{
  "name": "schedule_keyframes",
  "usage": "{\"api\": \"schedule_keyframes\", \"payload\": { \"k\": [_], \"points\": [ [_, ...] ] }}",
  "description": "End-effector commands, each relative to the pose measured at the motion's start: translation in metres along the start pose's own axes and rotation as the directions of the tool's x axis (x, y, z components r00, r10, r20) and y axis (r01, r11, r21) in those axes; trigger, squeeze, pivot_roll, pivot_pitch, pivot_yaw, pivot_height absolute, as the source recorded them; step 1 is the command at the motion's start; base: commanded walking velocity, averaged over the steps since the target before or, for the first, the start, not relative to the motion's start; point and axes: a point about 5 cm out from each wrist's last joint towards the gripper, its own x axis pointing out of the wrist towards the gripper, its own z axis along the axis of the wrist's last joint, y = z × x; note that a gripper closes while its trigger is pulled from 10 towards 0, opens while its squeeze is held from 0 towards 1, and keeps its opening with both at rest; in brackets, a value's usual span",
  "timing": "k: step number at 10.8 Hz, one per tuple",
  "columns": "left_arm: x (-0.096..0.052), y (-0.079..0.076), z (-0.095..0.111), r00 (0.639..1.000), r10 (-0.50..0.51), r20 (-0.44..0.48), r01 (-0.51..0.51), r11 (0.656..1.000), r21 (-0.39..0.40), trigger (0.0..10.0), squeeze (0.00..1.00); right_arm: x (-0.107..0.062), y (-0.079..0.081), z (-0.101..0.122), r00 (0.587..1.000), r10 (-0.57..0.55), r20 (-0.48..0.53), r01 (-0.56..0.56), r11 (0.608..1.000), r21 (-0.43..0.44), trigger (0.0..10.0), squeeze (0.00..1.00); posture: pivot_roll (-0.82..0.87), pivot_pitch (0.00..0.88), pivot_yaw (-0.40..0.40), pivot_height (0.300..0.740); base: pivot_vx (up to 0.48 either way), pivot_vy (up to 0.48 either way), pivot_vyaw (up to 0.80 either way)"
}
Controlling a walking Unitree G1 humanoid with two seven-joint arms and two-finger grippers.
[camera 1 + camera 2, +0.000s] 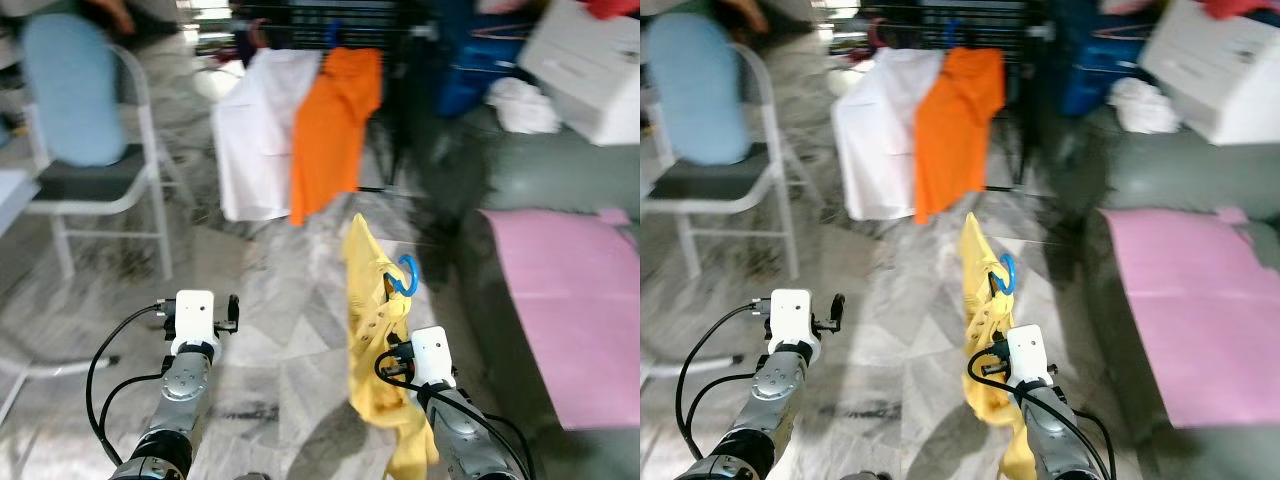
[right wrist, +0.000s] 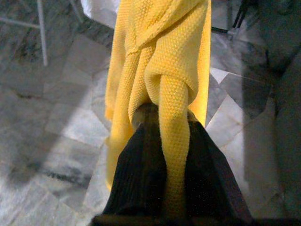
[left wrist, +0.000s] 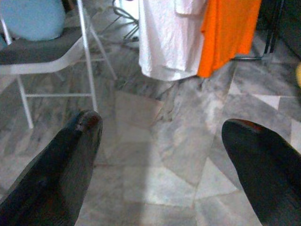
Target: Hang hanger
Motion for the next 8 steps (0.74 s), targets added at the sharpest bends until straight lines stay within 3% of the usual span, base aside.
{"api": "schedule_keyframes", "payload": {
  "k": [1,2,4,6,8],
  "points": [
    [-0.003,0.005,-0.008,0.999,0.006,-0.036,-0.005,1.0,0.026,10.0,0.56,0.006,0.002,0.012,0.999,0.012,0.042,-0.012,1.0,-0.005,10.0,0.0,-0.09,0.044,0.016,0.74,0.0,0.0,0.79],
    [-0.004,0.006,-0.012,0.998,0.009,-0.057,-0.007,0.999,0.042,10.0,0.0,0.006,0.003,0.012,0.999,0.018,0.038,-0.018,1.0,-0.005,10.0,0.0,-0.08,0.034,0.014,0.74,0.0,0.0,0.79],
    [-0.008,0.006,-0.024,0.991,-0.015,-0.134,0.025,0.997,0.074,10.0,0.0,0.007,0.001,0.009,1.0,0.004,0.019,-0.004,1.0,0.004,10.0,0.0,-0.05,0.014,0.003,0.74,0.0,0.0,0.31],
    [-0.021,-0.001,-0.049,0.958,-0.082,-0.273,0.109,0.99,0.085,10.0,0.0,0.006,-0.016,-0.006,0.992,-0.091,-0.089,0.097,0.993,0.067,10.0,0.0,-0.01,0.0,-0.015,0.74,0.0,0.0,0.0],
    [-0.029,-0.008,-0.062,0.929,-0.114,-0.352,0.166,0.978,0.123,10.0,0.0,0.002,-0.033,-0.016,0.962,-0.208,-0.174,0.233,0.963,0.136,10.0,0.0,0.0,0.0,-0.015,0.74,0.0,0.0,0.0]
  ]
}}
